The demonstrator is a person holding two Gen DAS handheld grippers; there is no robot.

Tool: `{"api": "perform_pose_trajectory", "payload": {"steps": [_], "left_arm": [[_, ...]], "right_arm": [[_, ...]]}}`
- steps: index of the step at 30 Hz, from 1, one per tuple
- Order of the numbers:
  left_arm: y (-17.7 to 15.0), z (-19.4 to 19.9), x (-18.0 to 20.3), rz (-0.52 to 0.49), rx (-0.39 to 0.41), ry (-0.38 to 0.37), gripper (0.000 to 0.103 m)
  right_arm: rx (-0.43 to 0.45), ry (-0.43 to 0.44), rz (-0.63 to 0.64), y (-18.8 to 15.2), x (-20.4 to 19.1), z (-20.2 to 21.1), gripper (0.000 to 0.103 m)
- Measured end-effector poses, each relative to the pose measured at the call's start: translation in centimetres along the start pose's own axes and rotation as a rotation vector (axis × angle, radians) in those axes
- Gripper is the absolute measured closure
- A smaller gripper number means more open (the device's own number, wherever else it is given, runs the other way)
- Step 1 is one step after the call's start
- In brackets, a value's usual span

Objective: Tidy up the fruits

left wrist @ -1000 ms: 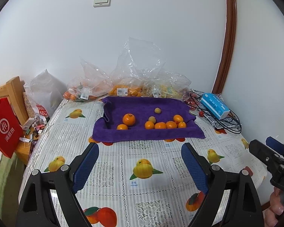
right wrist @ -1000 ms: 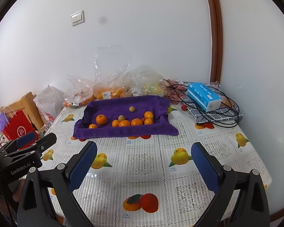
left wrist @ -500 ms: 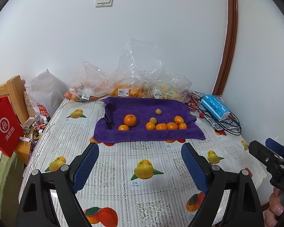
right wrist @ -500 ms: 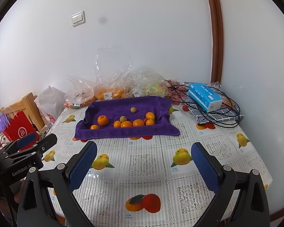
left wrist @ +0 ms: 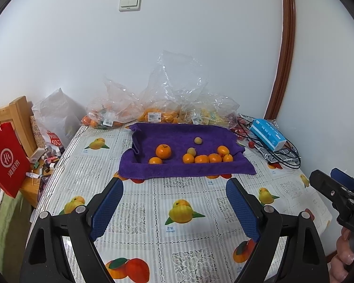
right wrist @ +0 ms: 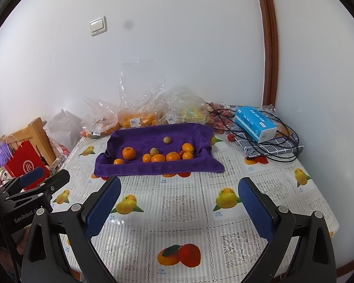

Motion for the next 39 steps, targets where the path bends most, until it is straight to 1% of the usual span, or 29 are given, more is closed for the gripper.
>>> {"api": "perform_pose_trajectory", "payload": {"steps": [11,22,39], "left_arm": [[0.1,0.25,-0.68,0.019,0.001,-0.007,0.014],[0.14,0.32,-0.65,0.011,0.0,-0.009,0.014],[0.53,0.09,-0.7,0.008,0.003,-0.011,0.014]], "right_arm": [[-0.006,-0.001,0.009,0.04,-0.45,-0.17,0.004],[-0.008,0.013,0.009,0.03,-0.5,-0.38,0.004],[-0.005,0.009,0.036,0.35,-1.03,-0.33,0.004]]}}
Point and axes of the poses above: each gripper's, at about its wrist camera, not at the fingertips, and z roughly against the way its jaws point, x to its right, y to its top, the point moved 3 cm from there along -z, roughly the way its jaws point, and after that the axes turned 9 degrees about y, right-handed, at the moved point
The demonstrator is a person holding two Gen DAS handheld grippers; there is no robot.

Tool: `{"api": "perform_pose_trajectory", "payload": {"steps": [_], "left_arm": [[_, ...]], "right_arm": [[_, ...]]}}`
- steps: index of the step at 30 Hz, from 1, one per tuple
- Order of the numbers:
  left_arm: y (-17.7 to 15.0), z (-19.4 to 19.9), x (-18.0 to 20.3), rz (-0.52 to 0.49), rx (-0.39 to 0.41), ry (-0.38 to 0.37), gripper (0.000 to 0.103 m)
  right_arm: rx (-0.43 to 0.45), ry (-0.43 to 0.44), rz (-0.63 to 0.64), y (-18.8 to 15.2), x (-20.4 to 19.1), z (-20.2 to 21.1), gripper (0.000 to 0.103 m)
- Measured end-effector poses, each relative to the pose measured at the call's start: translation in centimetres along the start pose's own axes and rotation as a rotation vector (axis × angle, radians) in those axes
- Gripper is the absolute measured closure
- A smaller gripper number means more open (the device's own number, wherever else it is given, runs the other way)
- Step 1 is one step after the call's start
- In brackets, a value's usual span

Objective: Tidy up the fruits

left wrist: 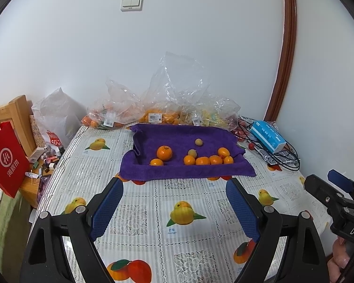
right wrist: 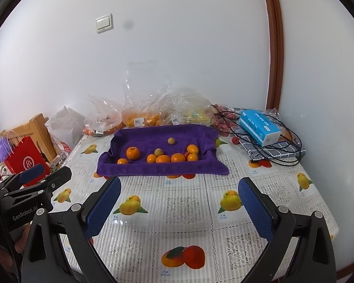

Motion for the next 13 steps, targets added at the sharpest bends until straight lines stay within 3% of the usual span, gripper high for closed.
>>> {"api": "perform_pose_trajectory", "payload": {"steps": [13], "left_arm": [[0.6,-1.0,-0.5,-0.001,-0.005,0.006,0.014]], "right_arm": [[-0.01,0.016,-0.005,0.3,-0.1,-1.1,0.004]]}}
Point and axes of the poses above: each gripper's, at about its wrist camera, not at the fingertips, and z roughly against the way its jaws point, x to its right, y to its top, the point moved 3 cm from there along -z, roughly the way its jaws point, and after that the axes turned 9 degrees about y, right-handed, at the moved point
